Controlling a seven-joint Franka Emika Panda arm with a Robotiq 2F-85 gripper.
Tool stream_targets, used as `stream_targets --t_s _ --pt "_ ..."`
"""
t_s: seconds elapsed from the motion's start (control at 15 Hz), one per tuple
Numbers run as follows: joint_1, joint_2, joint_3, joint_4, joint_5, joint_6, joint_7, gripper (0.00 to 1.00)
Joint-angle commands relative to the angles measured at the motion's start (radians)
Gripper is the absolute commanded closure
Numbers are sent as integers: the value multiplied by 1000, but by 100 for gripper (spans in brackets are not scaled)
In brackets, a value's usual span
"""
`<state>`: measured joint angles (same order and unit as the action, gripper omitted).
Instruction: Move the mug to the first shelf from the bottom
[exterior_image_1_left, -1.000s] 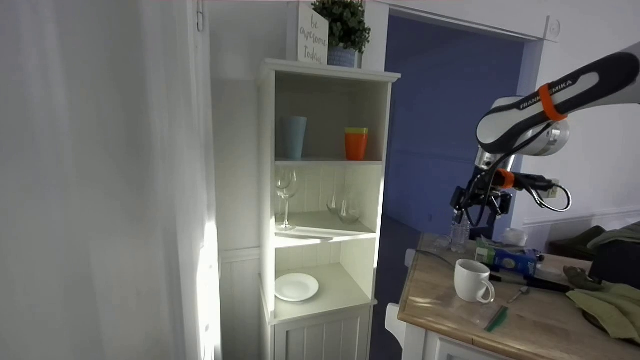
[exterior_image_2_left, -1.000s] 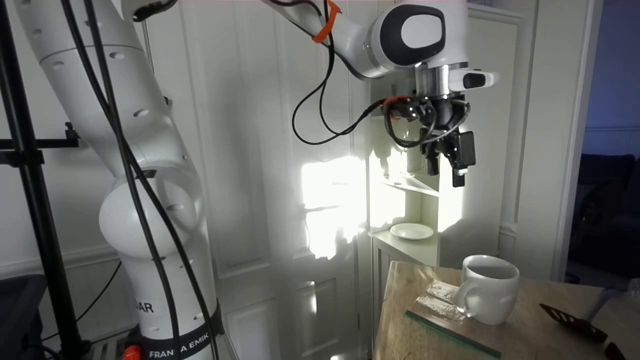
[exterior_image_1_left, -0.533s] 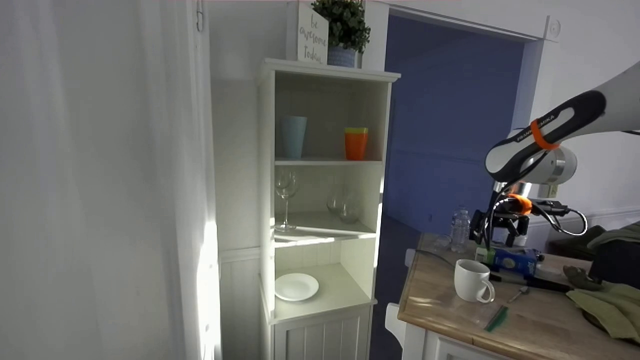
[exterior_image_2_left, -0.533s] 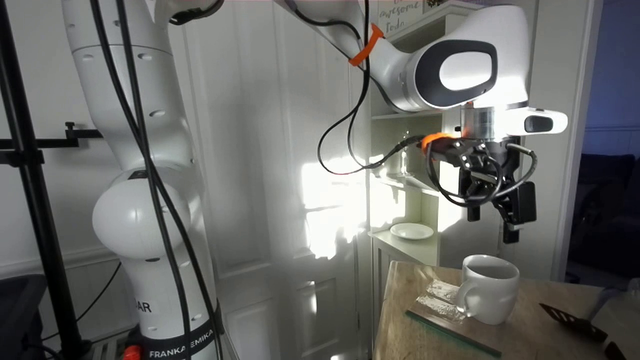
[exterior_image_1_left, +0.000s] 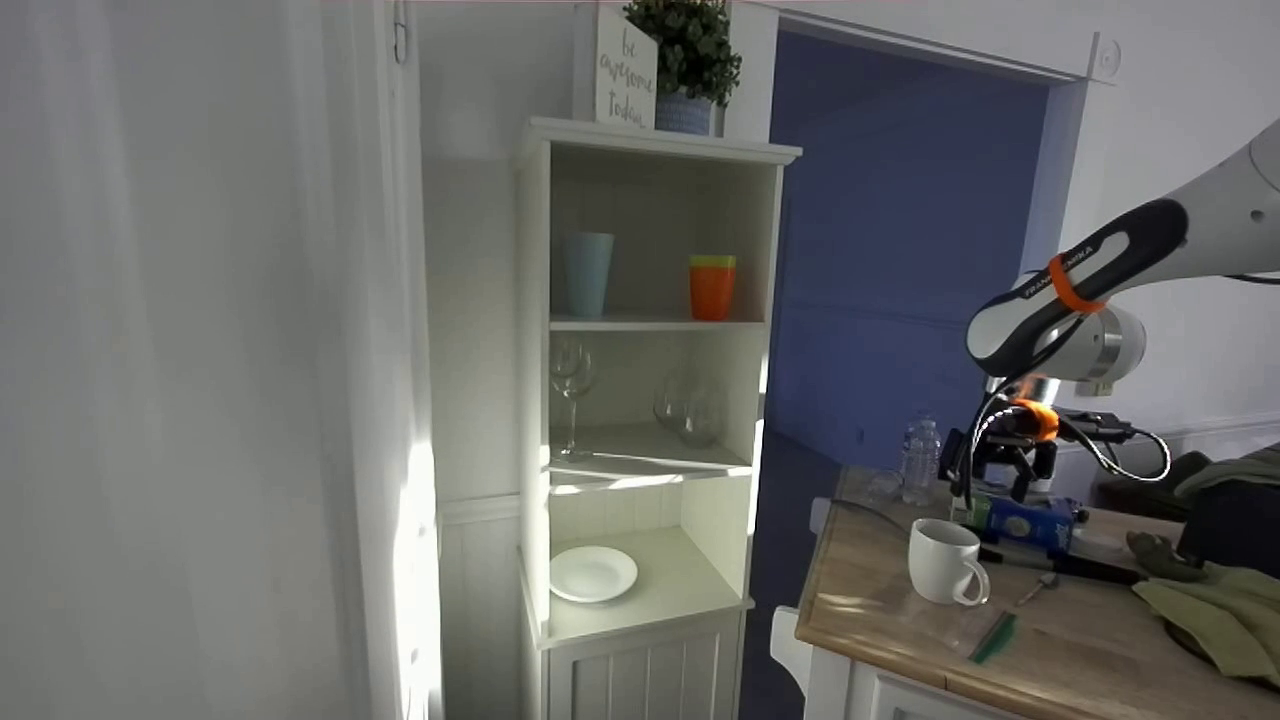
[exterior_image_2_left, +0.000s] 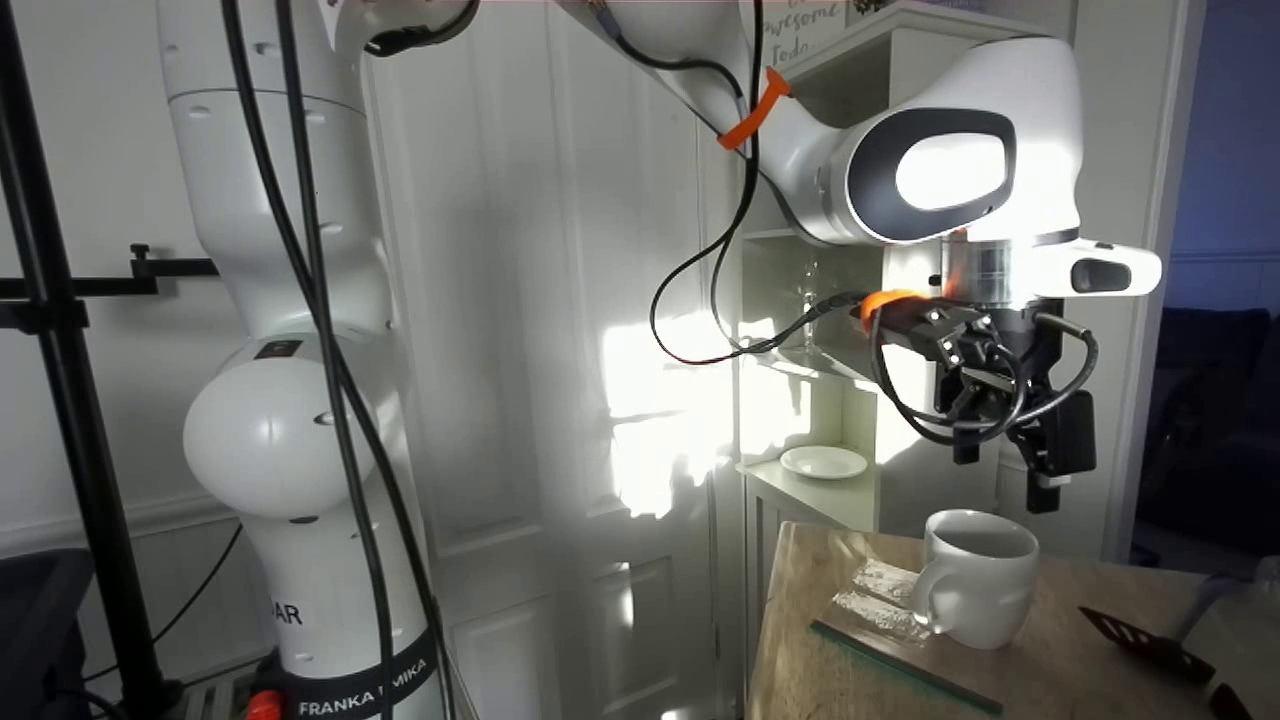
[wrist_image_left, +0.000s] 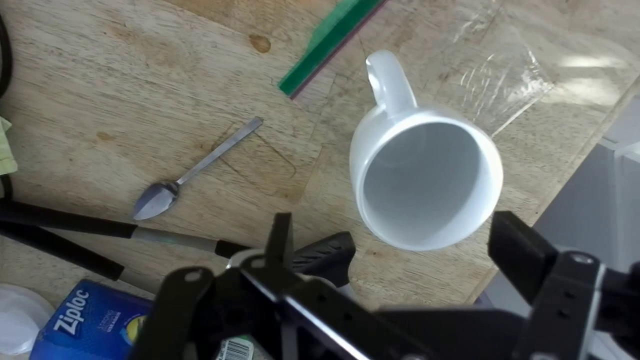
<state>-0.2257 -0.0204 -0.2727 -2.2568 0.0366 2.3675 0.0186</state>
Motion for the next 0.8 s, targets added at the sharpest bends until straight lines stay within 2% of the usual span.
stream_targets --t_s 0.0,0.13,0.73 --pt "-9 0 9 2 0 -3 0 0" --pt "-13 31 5 20 -24 4 11 0" --pt "-39 143 -3 90 -9 -40 -43 0"
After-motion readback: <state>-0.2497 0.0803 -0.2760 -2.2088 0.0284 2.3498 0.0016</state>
